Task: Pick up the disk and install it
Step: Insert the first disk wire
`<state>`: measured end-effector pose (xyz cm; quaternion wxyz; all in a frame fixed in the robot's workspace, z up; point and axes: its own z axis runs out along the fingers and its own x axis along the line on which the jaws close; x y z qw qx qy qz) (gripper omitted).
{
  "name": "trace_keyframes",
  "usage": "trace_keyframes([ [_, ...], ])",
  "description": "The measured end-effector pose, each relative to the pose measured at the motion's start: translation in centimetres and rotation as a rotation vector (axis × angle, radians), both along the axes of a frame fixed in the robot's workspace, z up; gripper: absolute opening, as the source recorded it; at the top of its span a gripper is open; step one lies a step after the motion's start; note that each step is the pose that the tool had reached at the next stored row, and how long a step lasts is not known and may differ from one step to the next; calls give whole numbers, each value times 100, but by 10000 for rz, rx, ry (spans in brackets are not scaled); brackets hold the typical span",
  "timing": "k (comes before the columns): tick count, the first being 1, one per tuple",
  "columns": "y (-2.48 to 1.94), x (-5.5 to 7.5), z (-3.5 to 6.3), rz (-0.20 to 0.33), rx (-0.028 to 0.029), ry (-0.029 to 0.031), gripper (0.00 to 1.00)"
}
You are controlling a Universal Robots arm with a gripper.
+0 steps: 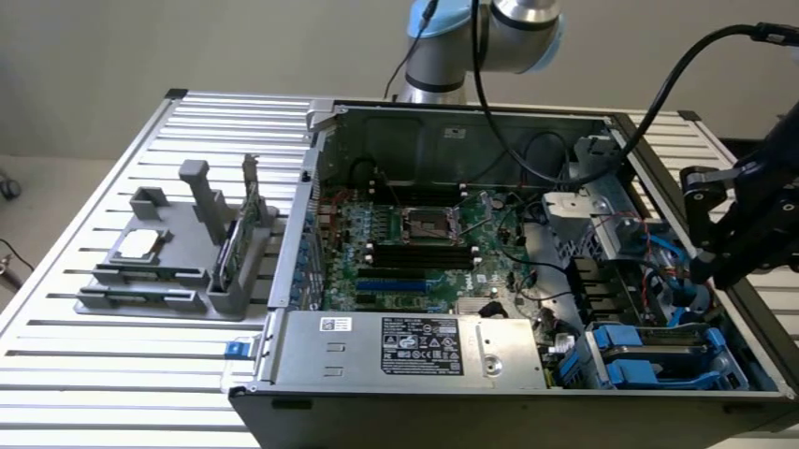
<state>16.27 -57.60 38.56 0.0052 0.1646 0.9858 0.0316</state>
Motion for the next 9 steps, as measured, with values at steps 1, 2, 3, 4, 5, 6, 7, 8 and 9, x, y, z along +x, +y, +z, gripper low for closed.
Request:
trace_keyframes([
  [1,-4,12,-5,-14,1,0,25],
  [2,-7,21,-10,-33,3,0,25],
  [3,-10,27,-15,-60,4,0,25],
  [4,-13,29,-22,-102,5,0,25],
  [5,-16,30,-31,-163,9,0,25],
  [6,-18,31,-41,-241,13,0,25],
  [7,-19,31,-52,-323,21,0,25],
  [8,-21,32,-66,-411,31,0,25],
  [9,-23,32,-78,-496,41,0,25],
])
